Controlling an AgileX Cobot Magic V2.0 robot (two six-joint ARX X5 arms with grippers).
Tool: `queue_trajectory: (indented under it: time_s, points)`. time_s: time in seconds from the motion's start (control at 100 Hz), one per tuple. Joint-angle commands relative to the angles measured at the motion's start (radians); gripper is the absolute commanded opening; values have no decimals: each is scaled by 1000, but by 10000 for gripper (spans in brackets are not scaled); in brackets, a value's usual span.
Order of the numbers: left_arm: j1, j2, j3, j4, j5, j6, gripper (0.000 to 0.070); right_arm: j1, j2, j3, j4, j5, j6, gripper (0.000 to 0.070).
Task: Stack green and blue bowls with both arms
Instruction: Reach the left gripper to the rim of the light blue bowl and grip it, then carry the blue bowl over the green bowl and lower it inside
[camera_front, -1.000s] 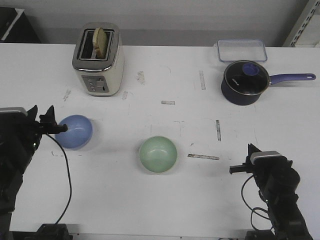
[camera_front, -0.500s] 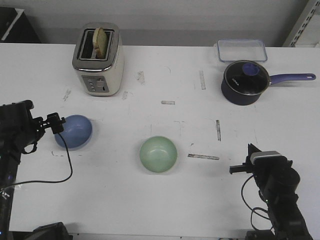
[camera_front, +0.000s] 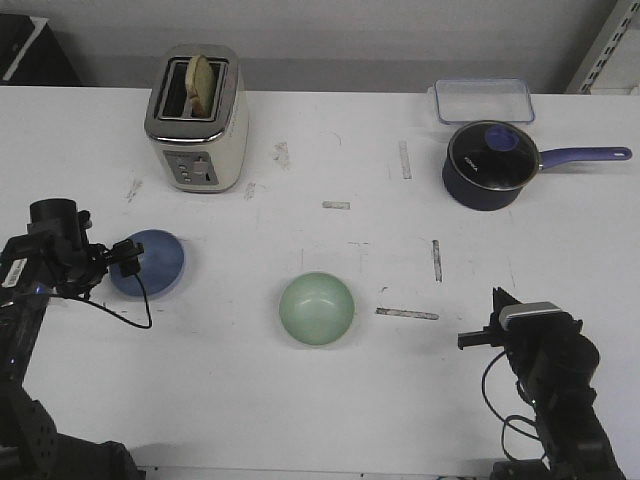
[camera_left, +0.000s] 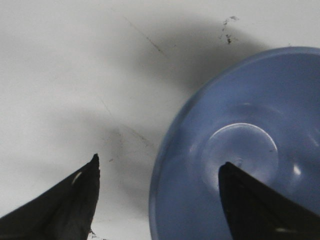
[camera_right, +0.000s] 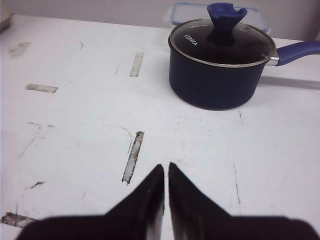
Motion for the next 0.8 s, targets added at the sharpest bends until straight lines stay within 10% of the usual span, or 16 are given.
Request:
queue_trajectory:
  time_s: [0.0,0.31,0.79]
  points:
    - [5,25,18,5,5,-3,423,2,4,6,9,-3,-5,3]
    - [5,45,18,8,5,-6,1,2,4,6,10,-2,-5,3]
    - [-14,-82,57,-24,6,-7,0,2,4,6,10,-1,-5,3]
